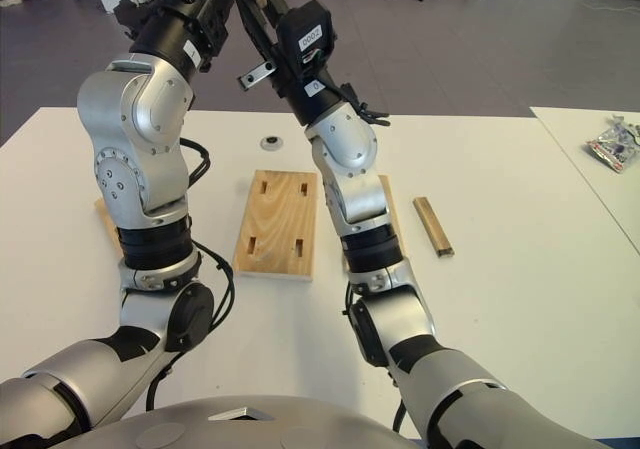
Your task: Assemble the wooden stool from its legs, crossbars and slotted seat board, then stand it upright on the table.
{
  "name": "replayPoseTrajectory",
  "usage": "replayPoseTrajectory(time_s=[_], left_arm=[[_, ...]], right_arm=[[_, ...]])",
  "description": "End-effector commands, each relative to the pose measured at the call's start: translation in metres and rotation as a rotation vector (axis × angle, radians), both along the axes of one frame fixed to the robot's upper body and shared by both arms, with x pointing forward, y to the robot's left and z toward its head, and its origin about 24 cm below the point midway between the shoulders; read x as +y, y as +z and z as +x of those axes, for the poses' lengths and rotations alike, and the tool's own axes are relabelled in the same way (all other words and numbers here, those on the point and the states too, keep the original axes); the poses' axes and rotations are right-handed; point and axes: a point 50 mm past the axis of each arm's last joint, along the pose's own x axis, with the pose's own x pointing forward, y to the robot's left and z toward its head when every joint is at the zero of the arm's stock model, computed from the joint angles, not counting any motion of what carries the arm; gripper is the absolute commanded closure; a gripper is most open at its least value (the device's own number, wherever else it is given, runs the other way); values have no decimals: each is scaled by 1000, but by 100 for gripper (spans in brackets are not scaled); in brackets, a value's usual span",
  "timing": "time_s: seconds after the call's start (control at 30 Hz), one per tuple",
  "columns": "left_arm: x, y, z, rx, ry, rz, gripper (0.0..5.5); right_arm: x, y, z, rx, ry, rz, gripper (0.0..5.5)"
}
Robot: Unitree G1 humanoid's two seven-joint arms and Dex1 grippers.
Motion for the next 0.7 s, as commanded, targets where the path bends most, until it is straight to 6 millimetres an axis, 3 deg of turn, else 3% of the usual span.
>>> replayPoseTrajectory(time_s=[0.03, 0.13, 0.17, 0.3, 0.43, 0.5, 0.6, 0.7], left_arm=[[-11, -36, 9, 162, -54, -22, 422], [-5, -37, 10, 146, -38, -3, 422], [-4, -37, 10, 135, -33, 9, 380], [-2, -38, 11, 122, -24, 41, 307], [16, -53, 15, 118, 64, 212, 246], [47, -61, 15, 82, 234, 424, 232], [102, -45, 9, -195, 641, 1091, 232], [108, -20, 9, -551, 827, 1586, 232]], right_arm=[[-4, 26, -12, -84, 17, 108, 508], [-4, 29, -14, -89, 24, 110, 508], [-4, 29, -14, -87, 26, 110, 508], [-3, 31, -15, -84, 34, 114, 508], [-4, 33, -15, -70, 44, 129, 508], [-9, 31, -10, -16, 35, 155, 508], [-15, 24, 2, 110, 21, 175, 508], [-14, 9, 11, 231, 17, 99, 508]])
